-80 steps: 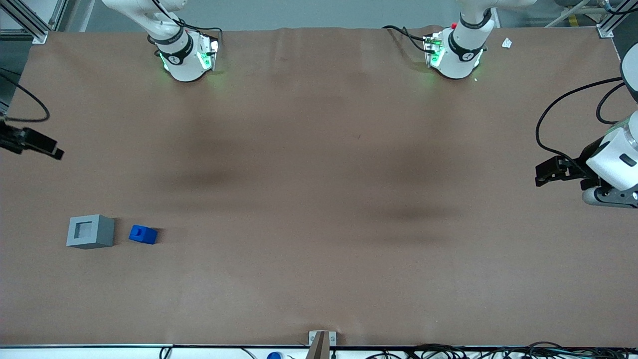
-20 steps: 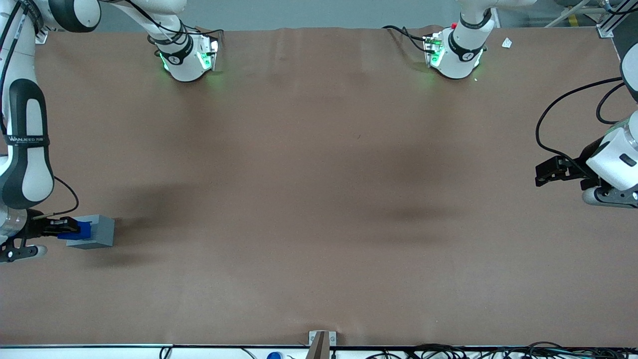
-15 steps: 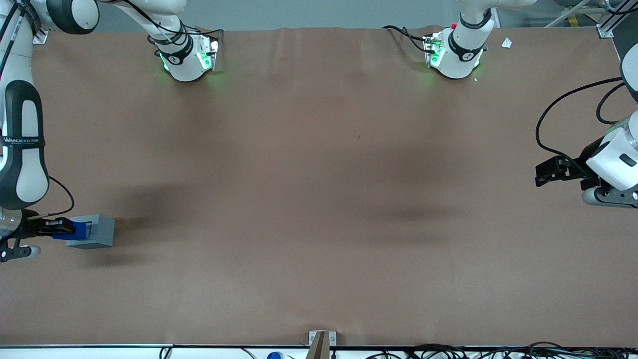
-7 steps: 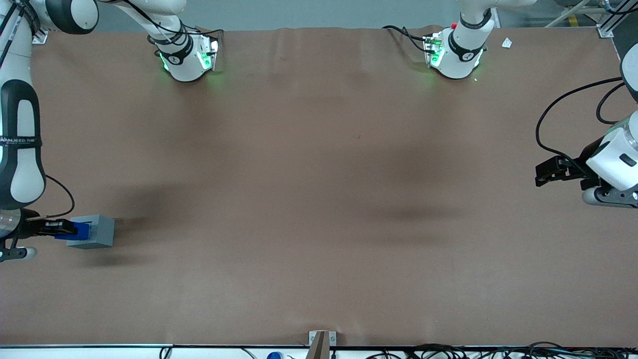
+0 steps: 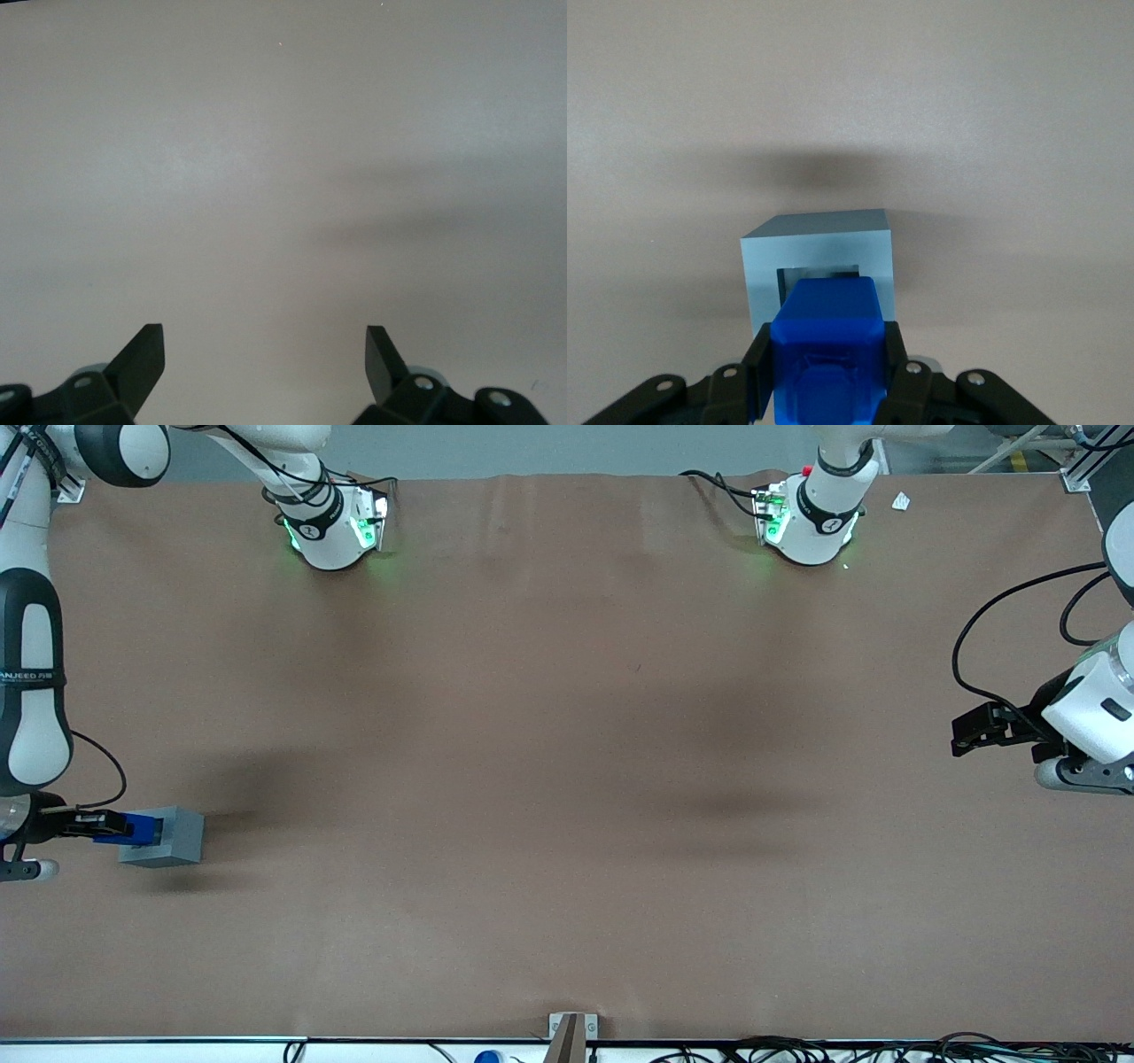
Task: Insert blue part into gray base with right arm
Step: 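Lower the blue block into the gray base recess and press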
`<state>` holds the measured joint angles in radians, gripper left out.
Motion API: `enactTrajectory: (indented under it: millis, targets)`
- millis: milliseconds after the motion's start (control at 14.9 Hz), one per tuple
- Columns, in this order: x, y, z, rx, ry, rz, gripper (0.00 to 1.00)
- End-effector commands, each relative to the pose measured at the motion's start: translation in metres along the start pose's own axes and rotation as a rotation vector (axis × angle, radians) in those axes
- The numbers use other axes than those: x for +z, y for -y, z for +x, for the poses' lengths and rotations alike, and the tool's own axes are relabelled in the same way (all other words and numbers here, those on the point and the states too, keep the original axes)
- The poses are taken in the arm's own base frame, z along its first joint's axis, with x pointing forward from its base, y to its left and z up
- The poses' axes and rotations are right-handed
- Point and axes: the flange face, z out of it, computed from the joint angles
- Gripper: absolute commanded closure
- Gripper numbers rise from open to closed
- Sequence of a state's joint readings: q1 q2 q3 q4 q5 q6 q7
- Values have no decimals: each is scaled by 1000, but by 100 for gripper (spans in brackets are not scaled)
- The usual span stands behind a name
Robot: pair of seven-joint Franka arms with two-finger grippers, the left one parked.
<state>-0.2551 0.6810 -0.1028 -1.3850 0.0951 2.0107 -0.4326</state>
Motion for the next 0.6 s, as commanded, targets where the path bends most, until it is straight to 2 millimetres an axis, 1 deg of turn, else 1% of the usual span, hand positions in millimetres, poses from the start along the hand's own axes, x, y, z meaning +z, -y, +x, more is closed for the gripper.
enactTrajectory:
  millis: [0, 201, 403, 470, 537]
  targets:
    - [6, 2, -5, 13, 11, 23, 100]
    - [7, 3, -6, 13, 13, 25, 100]
    - [4, 8, -5, 30, 14, 24, 100]
    - [7, 10, -6, 28, 19, 24, 100]
    - [2, 11, -5, 28, 12, 22, 100]
